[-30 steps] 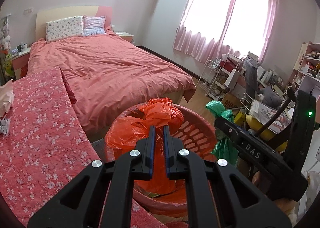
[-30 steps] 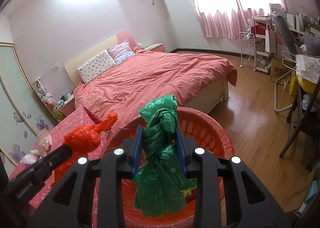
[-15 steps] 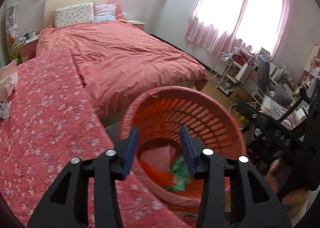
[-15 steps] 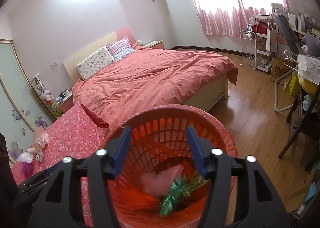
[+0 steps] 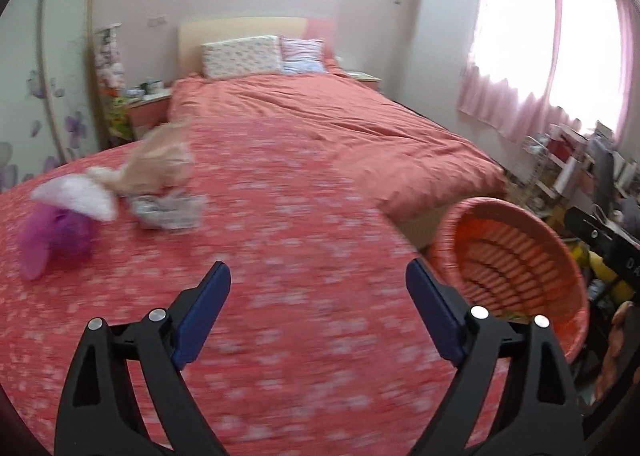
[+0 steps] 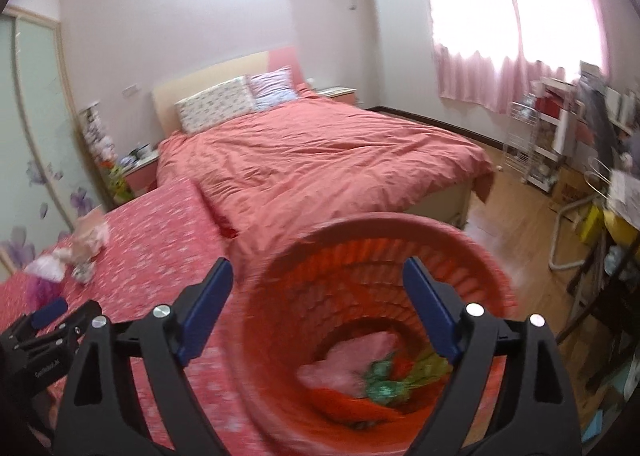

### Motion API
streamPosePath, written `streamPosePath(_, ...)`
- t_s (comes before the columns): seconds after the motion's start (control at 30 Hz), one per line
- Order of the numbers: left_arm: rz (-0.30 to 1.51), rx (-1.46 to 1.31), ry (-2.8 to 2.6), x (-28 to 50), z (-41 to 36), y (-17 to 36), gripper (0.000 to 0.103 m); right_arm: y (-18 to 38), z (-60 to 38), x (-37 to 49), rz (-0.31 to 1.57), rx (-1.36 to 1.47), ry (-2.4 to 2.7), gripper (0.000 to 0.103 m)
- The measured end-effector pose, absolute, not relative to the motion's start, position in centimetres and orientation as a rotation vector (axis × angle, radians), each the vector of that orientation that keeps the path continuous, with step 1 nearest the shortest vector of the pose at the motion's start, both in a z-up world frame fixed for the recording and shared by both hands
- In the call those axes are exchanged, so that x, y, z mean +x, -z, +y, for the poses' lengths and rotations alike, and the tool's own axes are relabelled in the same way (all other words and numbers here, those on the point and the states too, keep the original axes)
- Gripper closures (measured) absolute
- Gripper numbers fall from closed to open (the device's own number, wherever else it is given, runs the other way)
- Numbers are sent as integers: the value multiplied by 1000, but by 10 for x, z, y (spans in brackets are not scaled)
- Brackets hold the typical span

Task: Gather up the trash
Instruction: 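Move both tools back to the bag pile on the bed, then grasp the dalmatian-print bag with the right tool while the left grasps the pink bag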

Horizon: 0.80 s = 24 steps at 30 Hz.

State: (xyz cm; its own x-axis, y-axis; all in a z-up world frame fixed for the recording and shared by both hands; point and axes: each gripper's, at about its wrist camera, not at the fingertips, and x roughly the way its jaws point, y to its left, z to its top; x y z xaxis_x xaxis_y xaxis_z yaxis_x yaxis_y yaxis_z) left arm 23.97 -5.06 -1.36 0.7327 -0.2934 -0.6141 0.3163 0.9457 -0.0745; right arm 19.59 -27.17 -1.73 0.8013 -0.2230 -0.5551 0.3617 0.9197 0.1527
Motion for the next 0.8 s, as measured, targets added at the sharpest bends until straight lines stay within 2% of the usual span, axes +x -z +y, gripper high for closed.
streamPosePath(0.43,654,-38,27,249,115,16,14,12,-109,281,634,149,-23,20)
streamPosePath(0.63,645,-75,-80,253,179,16,14,25,-31,333,711,93,-145,36)
streamPosePath(0.7,643,-93,-97,254,194,15,14,31,-9,353,740,79,-166,46)
streamPosePath(0.8,648,-118,-107,257,209,15,14,39,10,374,762,56,-174,51)
